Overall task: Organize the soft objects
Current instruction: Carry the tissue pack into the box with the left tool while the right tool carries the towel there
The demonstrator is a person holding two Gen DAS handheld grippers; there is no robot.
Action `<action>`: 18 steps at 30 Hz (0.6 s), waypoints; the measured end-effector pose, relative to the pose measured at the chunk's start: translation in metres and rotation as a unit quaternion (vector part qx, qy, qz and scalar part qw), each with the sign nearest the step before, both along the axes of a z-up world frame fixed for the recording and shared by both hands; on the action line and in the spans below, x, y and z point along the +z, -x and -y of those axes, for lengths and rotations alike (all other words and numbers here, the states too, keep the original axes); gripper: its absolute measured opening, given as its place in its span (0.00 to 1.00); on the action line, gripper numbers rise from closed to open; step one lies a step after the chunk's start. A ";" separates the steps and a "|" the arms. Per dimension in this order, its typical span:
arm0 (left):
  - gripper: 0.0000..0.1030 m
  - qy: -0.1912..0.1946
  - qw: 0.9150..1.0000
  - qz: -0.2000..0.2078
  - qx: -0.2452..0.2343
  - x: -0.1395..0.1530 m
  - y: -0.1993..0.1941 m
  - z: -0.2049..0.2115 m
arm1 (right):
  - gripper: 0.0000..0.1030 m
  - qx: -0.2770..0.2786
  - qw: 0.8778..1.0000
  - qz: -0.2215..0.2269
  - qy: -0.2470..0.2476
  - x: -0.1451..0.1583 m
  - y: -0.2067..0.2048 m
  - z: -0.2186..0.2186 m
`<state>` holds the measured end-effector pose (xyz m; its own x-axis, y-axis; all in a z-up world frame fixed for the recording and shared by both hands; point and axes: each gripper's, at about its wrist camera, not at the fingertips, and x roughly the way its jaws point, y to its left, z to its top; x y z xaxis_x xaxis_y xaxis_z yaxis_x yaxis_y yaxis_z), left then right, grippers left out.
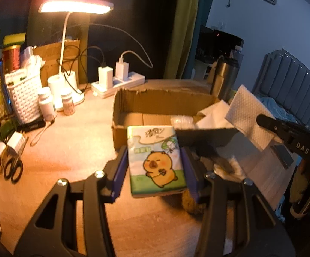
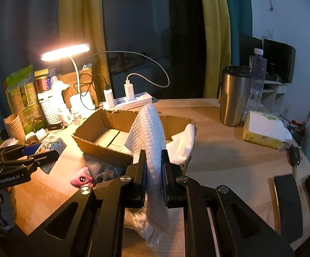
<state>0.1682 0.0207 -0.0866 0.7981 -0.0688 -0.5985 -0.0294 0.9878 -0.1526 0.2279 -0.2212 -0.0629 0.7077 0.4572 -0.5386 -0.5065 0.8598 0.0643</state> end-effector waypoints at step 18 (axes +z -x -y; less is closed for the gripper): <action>0.49 -0.007 1.000 0.016 0.002 0.015 -0.054 -0.007 | 0.13 0.011 1.000 -0.002 -0.007 0.003 -0.053 -0.008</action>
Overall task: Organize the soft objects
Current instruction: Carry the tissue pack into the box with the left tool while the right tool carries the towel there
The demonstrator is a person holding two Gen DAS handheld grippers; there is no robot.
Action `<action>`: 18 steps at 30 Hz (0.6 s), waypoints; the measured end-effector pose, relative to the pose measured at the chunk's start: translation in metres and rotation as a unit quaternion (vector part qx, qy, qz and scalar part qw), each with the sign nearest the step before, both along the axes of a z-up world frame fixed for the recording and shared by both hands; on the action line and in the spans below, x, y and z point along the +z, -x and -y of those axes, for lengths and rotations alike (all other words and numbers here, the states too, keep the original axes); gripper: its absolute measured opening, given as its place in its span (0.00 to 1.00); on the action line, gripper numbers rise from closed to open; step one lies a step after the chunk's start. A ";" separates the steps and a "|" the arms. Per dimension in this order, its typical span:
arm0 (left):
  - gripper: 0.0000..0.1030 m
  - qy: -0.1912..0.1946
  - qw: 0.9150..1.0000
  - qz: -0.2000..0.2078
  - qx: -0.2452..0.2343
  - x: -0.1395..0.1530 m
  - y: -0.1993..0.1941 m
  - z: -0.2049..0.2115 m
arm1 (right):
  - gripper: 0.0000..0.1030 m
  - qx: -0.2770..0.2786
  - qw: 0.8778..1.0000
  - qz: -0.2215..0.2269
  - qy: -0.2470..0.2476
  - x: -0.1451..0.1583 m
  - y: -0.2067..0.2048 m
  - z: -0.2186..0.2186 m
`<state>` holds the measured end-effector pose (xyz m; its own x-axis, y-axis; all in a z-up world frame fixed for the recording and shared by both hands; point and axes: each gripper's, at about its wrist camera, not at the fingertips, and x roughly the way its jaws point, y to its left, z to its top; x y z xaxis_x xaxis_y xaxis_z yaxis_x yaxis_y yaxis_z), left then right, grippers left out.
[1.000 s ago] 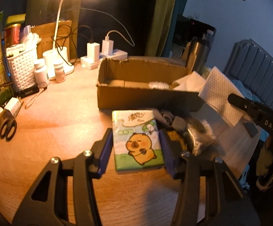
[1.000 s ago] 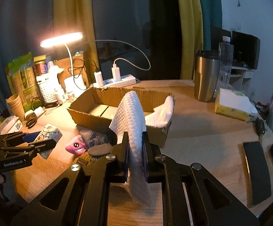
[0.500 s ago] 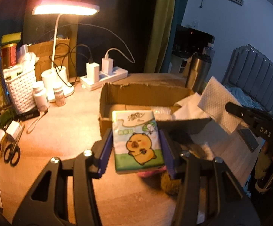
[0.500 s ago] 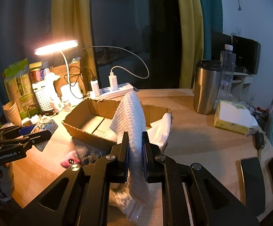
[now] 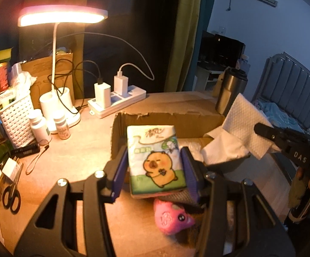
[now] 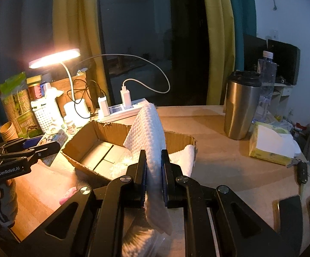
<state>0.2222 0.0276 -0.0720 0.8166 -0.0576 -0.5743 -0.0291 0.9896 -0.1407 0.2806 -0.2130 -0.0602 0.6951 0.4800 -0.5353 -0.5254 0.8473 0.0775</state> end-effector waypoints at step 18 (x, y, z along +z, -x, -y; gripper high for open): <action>0.49 0.003 0.999 -0.036 -0.009 -0.029 -0.060 0.018 | 0.13 0.011 1.000 -0.024 -0.008 -0.024 -0.051 0.002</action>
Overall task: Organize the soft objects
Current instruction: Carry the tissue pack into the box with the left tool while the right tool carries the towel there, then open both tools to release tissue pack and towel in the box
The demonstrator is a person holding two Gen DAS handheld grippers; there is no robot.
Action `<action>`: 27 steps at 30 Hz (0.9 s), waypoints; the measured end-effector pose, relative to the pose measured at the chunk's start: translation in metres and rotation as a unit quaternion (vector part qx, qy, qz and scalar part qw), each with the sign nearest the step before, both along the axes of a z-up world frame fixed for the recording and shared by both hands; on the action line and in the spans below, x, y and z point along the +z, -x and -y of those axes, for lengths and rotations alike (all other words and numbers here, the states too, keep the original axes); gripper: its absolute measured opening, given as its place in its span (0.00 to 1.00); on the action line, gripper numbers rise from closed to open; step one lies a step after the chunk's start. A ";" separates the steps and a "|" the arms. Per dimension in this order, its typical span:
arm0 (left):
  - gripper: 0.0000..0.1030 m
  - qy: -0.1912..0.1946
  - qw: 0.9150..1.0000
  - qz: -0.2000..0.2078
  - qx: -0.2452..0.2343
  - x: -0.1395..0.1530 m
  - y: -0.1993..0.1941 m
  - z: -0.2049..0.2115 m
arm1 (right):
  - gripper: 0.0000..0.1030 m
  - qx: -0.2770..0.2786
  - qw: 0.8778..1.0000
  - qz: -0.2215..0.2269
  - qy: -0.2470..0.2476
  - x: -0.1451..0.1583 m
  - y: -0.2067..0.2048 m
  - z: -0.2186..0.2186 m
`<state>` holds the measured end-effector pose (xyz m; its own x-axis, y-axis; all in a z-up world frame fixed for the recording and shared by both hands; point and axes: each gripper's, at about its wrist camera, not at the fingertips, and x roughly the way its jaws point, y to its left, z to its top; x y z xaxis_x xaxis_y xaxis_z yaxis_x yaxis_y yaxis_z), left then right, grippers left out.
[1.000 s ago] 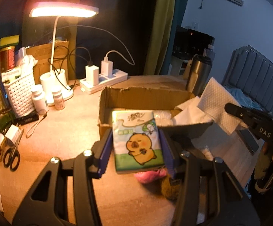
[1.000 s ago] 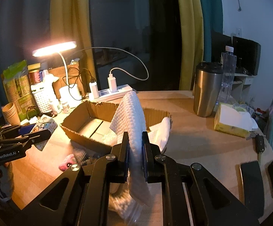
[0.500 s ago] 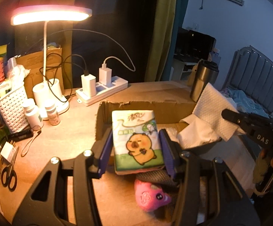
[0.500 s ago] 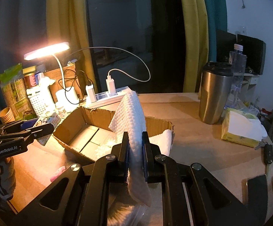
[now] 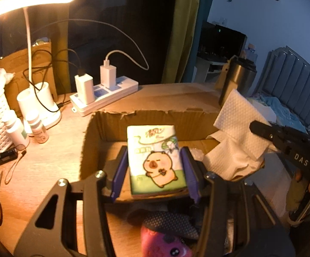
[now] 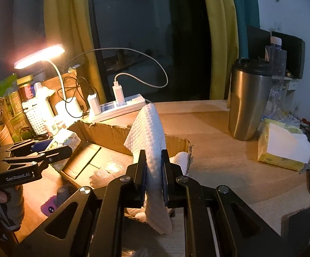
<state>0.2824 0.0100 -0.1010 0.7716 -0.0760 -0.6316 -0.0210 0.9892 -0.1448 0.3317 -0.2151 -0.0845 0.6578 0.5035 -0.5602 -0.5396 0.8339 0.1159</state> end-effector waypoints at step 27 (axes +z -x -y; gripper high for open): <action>0.54 -0.019 0.997 -0.073 -0.016 -0.038 -0.037 0.013 | 0.57 -0.066 0.996 -0.037 0.044 -0.039 -0.031 0.014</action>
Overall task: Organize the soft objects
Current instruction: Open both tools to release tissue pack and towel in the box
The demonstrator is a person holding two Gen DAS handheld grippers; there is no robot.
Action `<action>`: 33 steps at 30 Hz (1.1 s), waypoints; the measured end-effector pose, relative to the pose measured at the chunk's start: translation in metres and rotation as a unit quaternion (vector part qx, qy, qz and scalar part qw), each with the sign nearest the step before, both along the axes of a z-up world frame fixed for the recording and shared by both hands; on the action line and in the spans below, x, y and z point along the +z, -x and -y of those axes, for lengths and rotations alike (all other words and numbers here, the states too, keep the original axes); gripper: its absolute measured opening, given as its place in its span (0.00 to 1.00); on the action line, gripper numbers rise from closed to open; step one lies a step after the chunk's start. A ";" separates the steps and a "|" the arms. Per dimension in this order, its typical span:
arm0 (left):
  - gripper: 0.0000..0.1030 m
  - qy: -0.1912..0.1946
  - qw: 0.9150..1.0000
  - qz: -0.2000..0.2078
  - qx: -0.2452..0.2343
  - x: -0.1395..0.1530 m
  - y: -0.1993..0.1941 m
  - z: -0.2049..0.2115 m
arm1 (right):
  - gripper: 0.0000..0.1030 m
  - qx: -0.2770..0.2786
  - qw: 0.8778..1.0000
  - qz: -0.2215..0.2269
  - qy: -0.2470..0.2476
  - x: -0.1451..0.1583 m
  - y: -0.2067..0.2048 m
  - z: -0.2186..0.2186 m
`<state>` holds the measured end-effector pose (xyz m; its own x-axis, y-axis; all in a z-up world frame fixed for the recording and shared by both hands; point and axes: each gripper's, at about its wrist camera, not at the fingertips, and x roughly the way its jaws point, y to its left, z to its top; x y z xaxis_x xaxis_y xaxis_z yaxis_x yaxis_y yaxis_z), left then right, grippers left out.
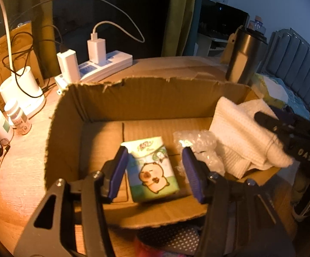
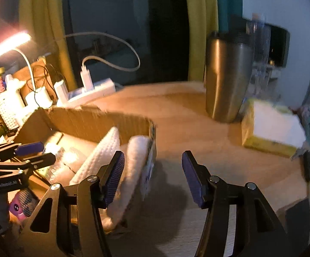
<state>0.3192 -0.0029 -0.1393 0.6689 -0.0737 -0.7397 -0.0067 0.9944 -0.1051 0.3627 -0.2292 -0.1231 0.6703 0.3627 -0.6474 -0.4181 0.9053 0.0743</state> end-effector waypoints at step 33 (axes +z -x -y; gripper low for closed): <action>0.68 0.030 0.998 0.048 0.001 0.037 0.047 -0.012 | 0.58 -0.006 1.000 -0.009 -0.016 0.028 0.031 0.003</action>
